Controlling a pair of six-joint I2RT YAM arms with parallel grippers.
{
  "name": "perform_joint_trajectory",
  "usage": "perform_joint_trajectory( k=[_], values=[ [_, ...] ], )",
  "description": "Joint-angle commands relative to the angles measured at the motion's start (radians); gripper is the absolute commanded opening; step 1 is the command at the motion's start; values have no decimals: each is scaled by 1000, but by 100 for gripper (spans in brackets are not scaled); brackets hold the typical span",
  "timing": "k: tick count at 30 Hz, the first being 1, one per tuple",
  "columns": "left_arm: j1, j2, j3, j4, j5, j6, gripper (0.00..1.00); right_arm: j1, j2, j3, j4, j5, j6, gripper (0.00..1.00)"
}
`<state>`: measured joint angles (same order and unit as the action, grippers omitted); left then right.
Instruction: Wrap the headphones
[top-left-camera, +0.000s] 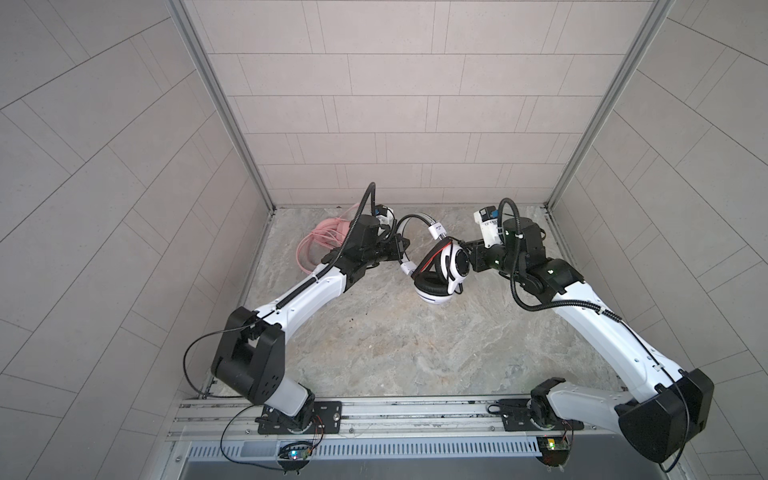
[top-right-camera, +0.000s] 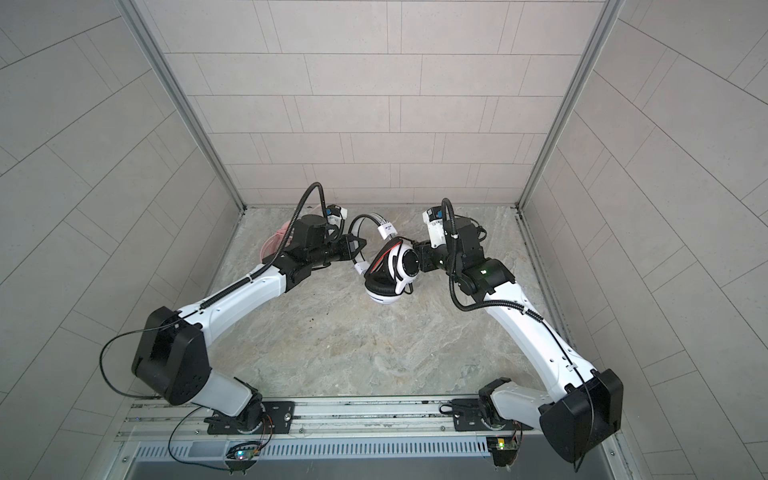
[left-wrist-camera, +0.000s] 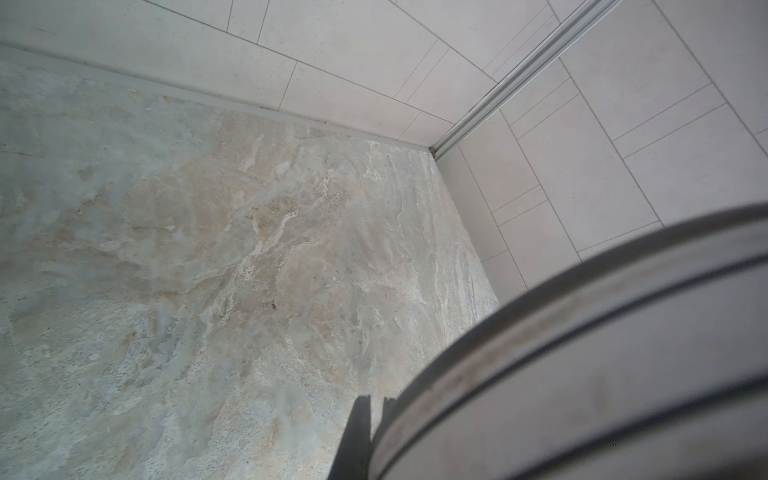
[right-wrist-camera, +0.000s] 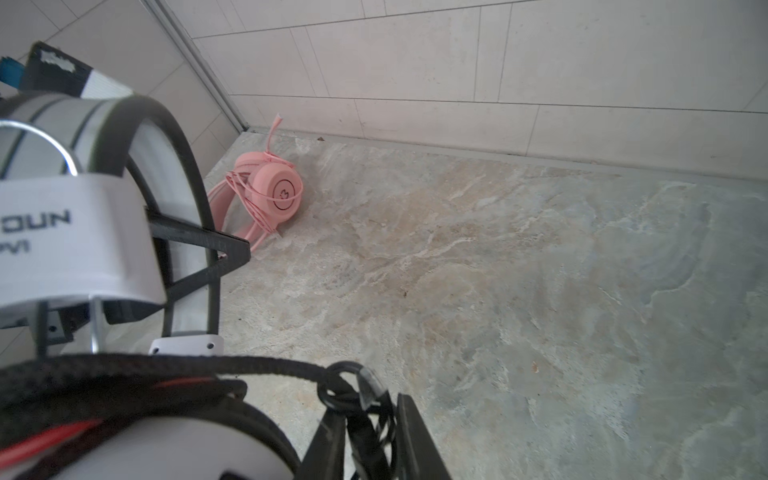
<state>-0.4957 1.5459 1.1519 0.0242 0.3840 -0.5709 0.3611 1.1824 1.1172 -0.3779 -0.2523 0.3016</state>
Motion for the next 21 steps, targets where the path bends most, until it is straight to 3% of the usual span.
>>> perform_joint_trajectory(
  k=[1, 9, 21],
  values=[
    [0, 13, 56, 66, -18, -45, 0, -28, -45, -29, 3, 59, 38, 30],
    [-5, 110, 73, 23, -46, -45, 0, -75, -71, -102, -30, 85, 57, 46],
    [-79, 391, 315, -230, -101, 15, 0, -143, -156, -150, -72, 115, 60, 46]
  ],
)
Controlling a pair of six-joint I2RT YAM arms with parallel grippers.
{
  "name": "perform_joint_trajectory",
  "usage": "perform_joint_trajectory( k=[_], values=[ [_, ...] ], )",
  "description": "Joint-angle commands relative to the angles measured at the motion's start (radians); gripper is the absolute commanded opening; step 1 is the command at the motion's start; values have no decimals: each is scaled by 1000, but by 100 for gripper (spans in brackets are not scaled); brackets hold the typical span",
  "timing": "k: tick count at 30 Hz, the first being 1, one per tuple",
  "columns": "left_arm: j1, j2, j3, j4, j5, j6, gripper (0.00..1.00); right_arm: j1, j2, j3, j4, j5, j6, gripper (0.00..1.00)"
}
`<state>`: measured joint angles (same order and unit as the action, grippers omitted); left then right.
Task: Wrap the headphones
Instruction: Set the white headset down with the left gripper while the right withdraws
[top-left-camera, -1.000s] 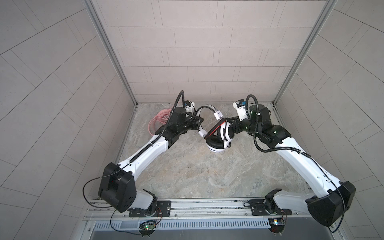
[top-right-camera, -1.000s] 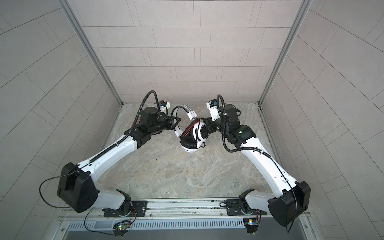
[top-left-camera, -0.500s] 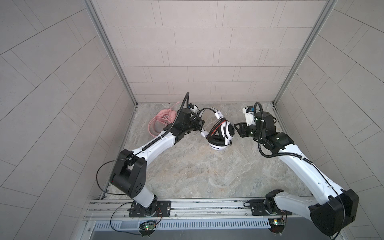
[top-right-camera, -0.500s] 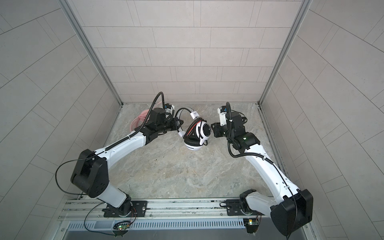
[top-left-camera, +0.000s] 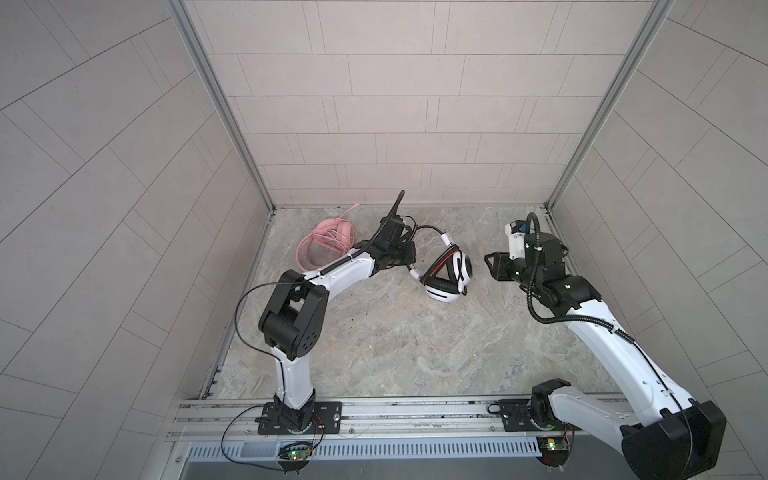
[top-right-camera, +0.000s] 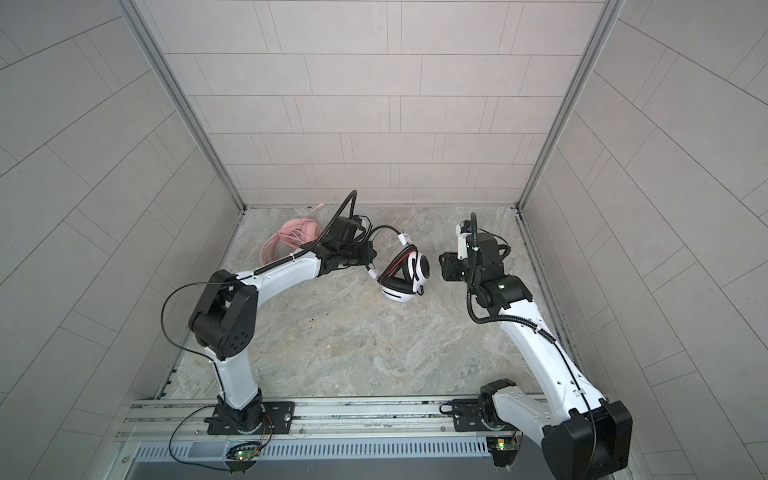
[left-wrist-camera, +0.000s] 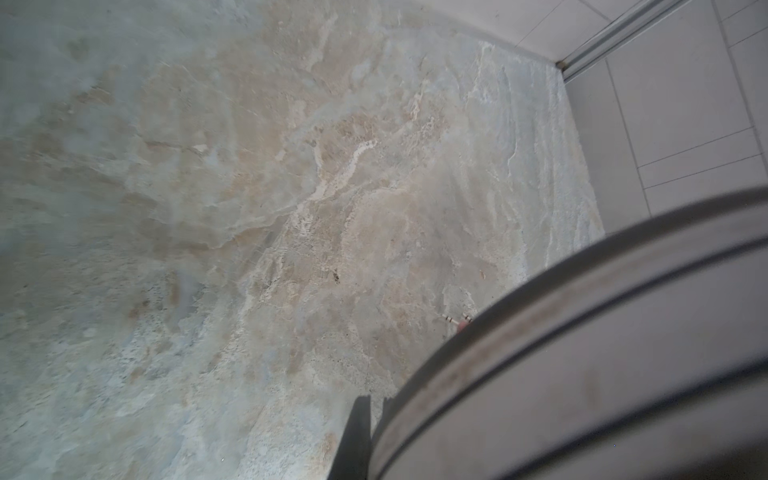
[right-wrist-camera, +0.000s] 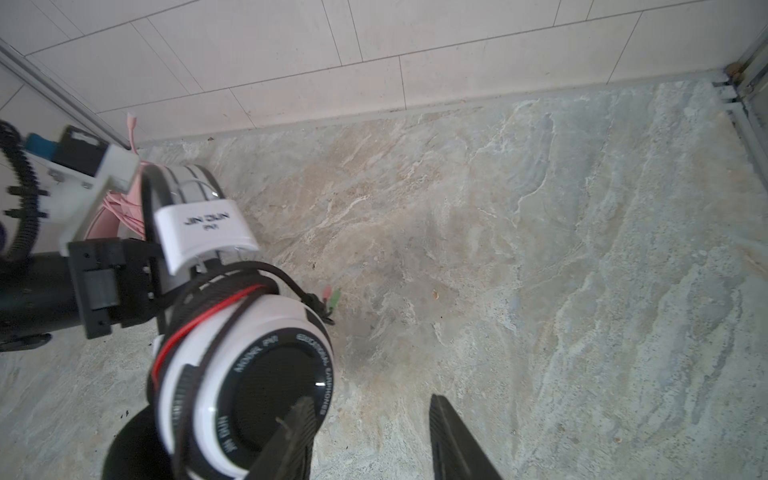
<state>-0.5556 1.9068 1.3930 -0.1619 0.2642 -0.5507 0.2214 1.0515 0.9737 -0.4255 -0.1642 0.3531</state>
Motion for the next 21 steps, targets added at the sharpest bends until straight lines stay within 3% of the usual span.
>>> perform_joint_trajectory(
  k=[1, 18, 21],
  values=[
    [-26, 60, 95, -60, 20, -5, 0, -3, -30, -11, -27, 27, 8, 46],
    [-89, 466, 539, -245, -2, -52, 5, -7, -82, -44, -55, 30, 11, 46],
    [-92, 521, 599, -288, -1, -52, 12, -7, -88, -44, -62, 37, 8, 46]
  ],
)
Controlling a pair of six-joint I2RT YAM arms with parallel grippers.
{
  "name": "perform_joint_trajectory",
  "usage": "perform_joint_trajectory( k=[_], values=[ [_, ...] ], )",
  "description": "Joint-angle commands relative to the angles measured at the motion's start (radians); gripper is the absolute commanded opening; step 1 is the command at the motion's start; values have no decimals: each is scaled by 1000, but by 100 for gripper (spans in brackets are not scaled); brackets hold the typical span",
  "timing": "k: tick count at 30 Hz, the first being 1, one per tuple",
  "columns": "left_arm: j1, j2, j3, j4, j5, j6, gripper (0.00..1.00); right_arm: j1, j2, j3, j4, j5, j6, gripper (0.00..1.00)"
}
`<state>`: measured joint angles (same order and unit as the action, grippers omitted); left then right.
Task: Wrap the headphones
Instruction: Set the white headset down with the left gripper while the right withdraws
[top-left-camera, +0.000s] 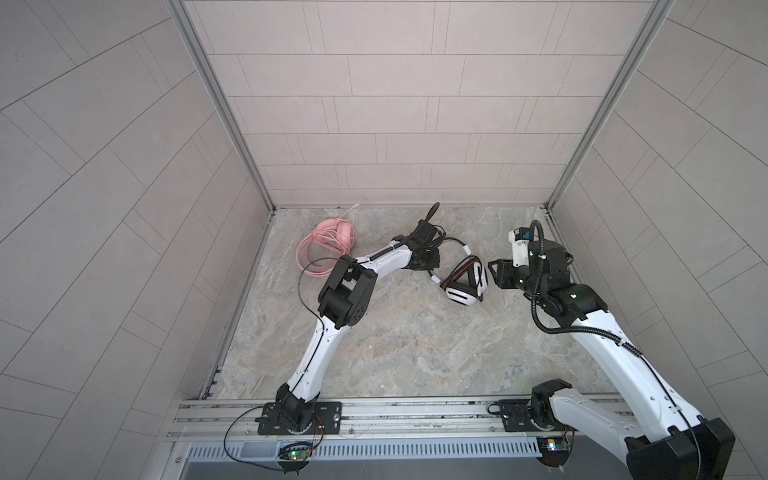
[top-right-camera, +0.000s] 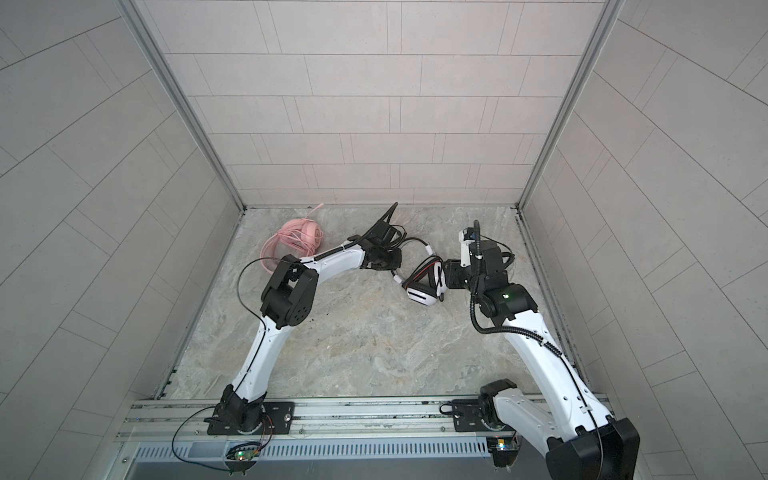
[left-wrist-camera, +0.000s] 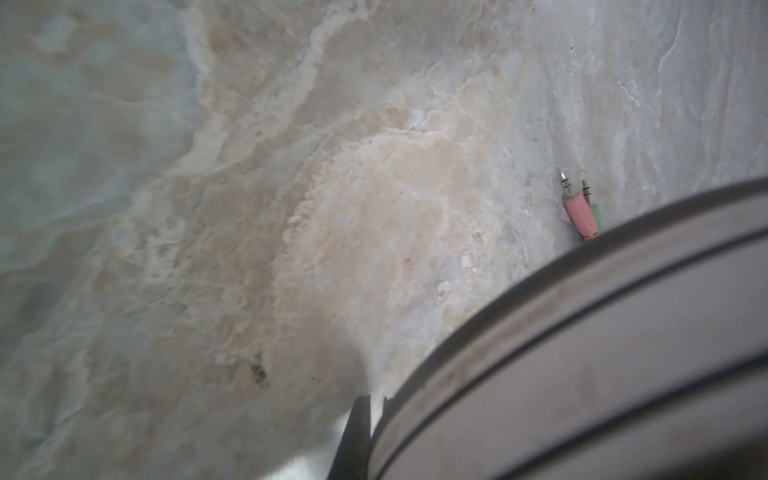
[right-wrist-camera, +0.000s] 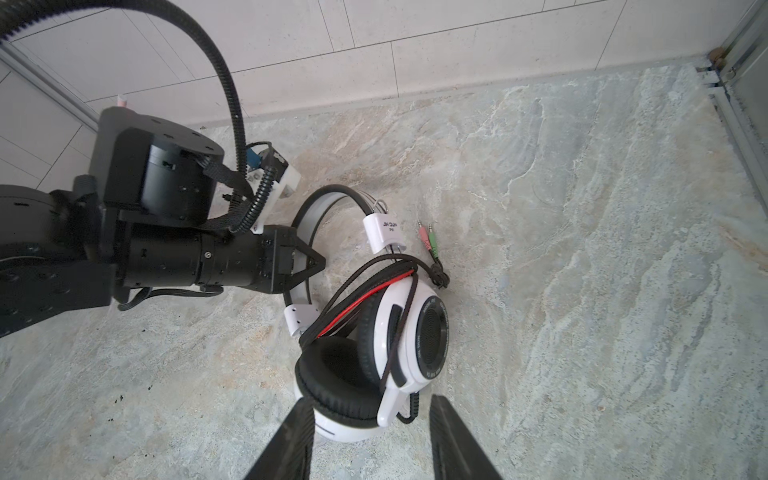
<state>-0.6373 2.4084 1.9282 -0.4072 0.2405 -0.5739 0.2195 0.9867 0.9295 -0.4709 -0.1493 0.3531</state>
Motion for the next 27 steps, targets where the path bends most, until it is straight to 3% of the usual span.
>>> perform_joint_trajectory(
  k=[1, 7, 12, 17, 24, 27],
  values=[
    [-10, 29, 73, -52, 28, -31, 21, -6, -25, -1, -17, 23, 8, 46],
    [-10, 6, 50, -67, 12, -23, 32, -9, -26, -9, -19, 31, 7, 46],
    [-10, -73, 19, -77, 17, -2, 50, -17, -15, -25, -5, 55, 20, 46],
    [-10, -206, -53, -88, -66, 66, 63, -47, -2, -40, 9, 135, 13, 46],
    [-3, -448, -253, -34, -162, 155, 64, -141, 71, -50, 72, 297, 23, 48],
    [9, -591, -414, 45, -241, 173, 64, -180, 121, -80, 135, 434, 48, 50]
  ],
)
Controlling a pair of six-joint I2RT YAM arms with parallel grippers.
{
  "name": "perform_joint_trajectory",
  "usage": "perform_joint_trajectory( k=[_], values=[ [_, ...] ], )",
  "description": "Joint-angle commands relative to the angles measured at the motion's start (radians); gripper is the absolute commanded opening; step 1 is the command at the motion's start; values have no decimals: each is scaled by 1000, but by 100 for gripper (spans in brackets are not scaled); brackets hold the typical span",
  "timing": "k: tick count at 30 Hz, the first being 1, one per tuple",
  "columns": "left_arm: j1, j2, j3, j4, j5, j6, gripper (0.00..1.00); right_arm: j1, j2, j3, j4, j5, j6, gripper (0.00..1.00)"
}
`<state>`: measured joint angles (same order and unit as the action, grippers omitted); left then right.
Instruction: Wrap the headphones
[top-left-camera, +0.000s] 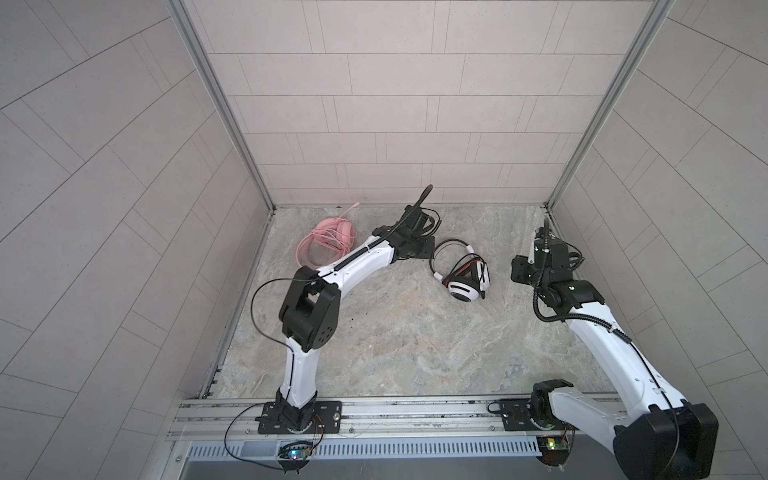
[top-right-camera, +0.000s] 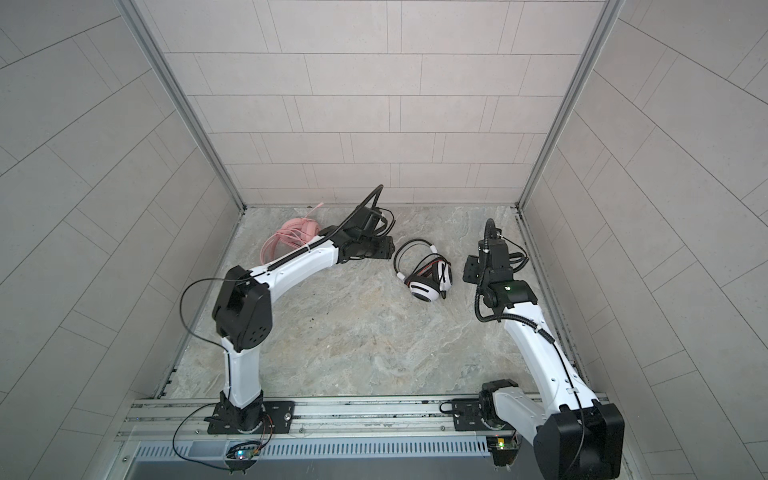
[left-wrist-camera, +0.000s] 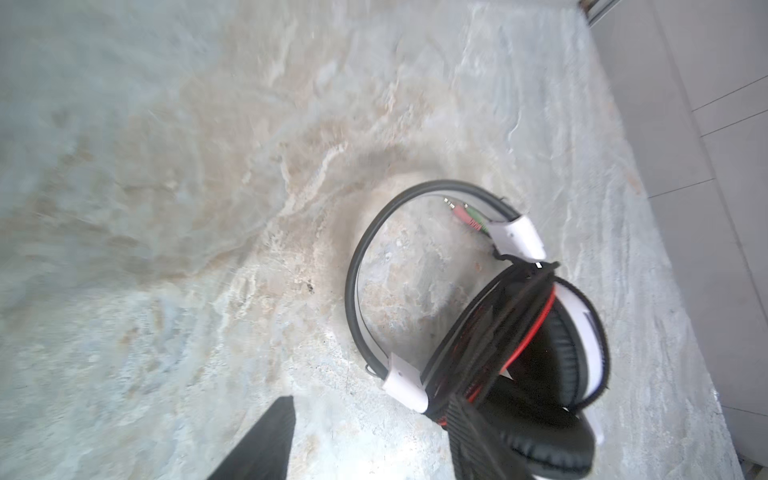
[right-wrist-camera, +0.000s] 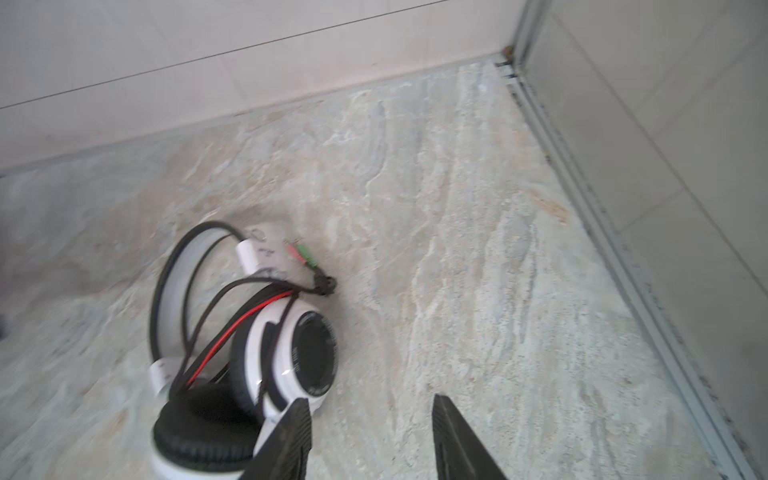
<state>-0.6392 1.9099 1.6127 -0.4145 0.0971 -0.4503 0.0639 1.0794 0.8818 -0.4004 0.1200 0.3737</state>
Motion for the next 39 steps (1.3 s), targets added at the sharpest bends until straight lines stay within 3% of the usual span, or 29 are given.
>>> perform_joint_trajectory(
  k=[1, 7, 11, 15, 18, 20, 22, 25, 28, 30, 33, 34, 35, 36, 39],
  values=[
    [19, -150, -167, 95, -134, 52, 64, -37, 40, -58, 106, 202, 30, 50],
    [96, -528, -625, 398, -357, 90, 65, -64, 50, -274, 421, 337, 2, 58],
    [149, -759, -865, 467, -628, 101, 87, -63, 68, -450, 724, 402, -67, 61],
    [227, -892, -1013, 510, -725, 147, 98, -64, 165, -571, 1075, 414, -167, 70],
    [253, -950, -1093, 560, -820, 192, 99, -54, 248, -581, 1186, 436, -181, 72],
    [254, -972, -1169, 693, -856, 261, 99, -50, 264, -582, 1215, 421, -179, 72],
    [273, -956, -1255, 863, -807, 357, 99, -50, 305, -584, 1250, 383, -157, 72],
    [348, -878, -1328, 1062, -801, 369, 99, -32, 386, -604, 1420, 369, -228, 73],
    [419, -786, -1394, 1229, -715, 371, 99, -31, 361, -587, 1346, 320, -232, 73],
    [443, -696, -1413, 1354, -674, 396, 99, -30, 380, -599, 1394, 315, -240, 73],
    [458, -554, -1420, 1498, -682, 425, 99, -30, 397, -610, 1441, 244, -266, 73],
    [460, -502, -1436, 1593, -685, 439, 99, -31, 407, -614, 1462, 226, -278, 76],
    [469, -454, -1452, 1677, -669, 446, 99, -31, 416, -620, 1484, 218, -284, 88],
    [478, -397, -1461, 1744, -642, 446, 99, -30, 420, -620, 1490, 204, -288, 90],
    [495, -309, -1418, 1735, -556, 455, 99, -31, 469, -620, 1515, 192, -283, 94]
  ],
)
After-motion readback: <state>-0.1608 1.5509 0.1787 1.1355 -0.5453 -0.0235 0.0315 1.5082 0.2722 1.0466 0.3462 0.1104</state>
